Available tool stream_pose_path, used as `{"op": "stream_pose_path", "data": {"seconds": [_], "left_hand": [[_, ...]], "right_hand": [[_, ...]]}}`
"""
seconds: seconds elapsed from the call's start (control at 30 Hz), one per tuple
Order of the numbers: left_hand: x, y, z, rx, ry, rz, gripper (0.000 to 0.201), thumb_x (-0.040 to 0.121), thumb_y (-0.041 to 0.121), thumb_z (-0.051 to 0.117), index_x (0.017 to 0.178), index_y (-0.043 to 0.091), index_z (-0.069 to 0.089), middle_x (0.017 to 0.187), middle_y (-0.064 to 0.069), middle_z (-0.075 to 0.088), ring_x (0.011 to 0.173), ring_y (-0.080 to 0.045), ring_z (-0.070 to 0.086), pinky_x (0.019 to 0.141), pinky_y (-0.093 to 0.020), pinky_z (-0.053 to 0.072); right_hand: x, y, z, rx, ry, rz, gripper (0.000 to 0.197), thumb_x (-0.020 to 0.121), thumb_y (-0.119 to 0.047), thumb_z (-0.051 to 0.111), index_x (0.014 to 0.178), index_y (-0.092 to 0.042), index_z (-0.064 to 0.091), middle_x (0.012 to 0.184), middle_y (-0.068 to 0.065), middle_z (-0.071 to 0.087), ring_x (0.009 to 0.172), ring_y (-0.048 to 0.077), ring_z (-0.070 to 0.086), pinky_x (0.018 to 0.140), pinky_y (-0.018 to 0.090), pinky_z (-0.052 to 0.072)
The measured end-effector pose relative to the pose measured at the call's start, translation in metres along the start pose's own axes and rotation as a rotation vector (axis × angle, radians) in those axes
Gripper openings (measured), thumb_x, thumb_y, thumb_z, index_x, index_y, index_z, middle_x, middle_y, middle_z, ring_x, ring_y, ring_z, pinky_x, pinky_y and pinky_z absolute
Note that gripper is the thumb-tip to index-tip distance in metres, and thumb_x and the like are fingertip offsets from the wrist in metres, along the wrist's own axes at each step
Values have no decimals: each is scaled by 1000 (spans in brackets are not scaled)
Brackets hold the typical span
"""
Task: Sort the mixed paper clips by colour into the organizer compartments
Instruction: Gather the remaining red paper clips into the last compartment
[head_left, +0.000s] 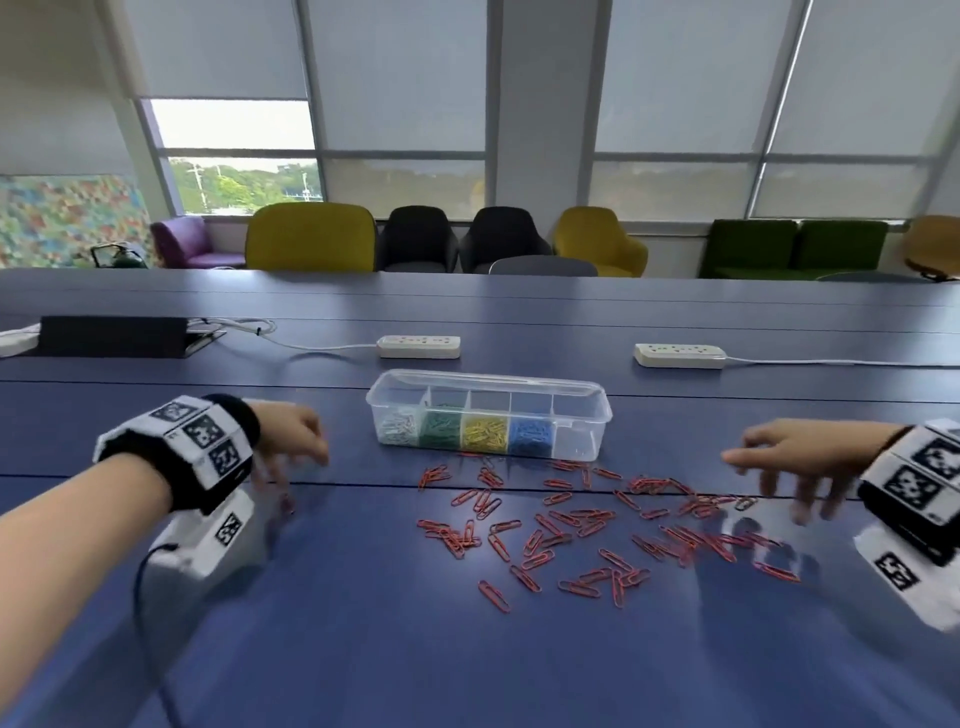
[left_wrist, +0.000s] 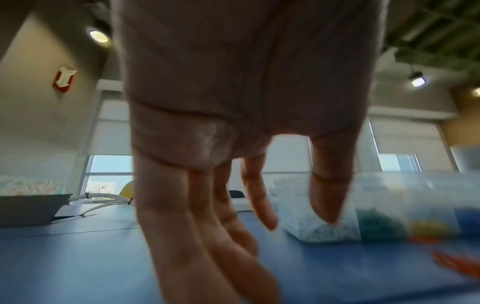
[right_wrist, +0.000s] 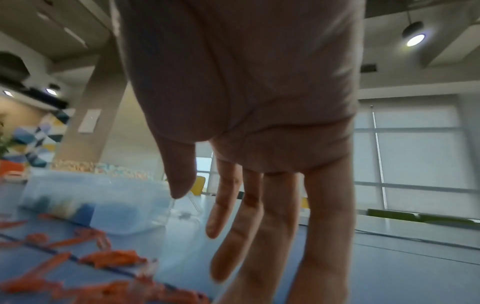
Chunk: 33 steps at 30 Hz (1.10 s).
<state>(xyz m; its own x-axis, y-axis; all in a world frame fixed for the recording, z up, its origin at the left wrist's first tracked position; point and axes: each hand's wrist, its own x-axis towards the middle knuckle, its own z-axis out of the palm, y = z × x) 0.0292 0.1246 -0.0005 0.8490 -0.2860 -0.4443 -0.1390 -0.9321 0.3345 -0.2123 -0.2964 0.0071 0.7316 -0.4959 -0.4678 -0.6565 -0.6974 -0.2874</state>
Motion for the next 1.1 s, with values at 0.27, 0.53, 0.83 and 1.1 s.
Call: {"op": "stream_pose_path", "data": {"seconds": [0.27,0.53,0.83,1.1], "left_hand": [[-12,29,43,140,-149,127,15,84,7,65,92,5,51,68,-12,57,38,-12,56,41,-23,49],[-25,92,76,158,-94,441,20,87,22,64,102,16,53,95,-2,57,75,-11,55,67,-23,49],[-14,123,95,461,-101,397,77,88,56,49,146,10,25,149,-12,31,134,-26,36,111,-34,31],[-13,139,85,494,-16,488,69,92,45,50,146,9,27,150,-10,31,135,-24,34,112,-33,29]], "right_hand": [[-20,0,30,1,-208,71,48,94,-47,45,107,-1,45,81,12,59,44,26,62,40,32,52],[-23,-42,39,78,-32,-151,36,95,-42,46,104,-8,51,94,8,59,72,19,60,63,31,56],[-18,-49,64,-318,-44,-187,59,96,-54,33,128,-7,46,125,9,56,114,24,54,88,25,42],[5,-90,59,-371,90,-316,48,100,-34,36,138,-4,39,143,14,42,130,27,42,108,34,33]]}}
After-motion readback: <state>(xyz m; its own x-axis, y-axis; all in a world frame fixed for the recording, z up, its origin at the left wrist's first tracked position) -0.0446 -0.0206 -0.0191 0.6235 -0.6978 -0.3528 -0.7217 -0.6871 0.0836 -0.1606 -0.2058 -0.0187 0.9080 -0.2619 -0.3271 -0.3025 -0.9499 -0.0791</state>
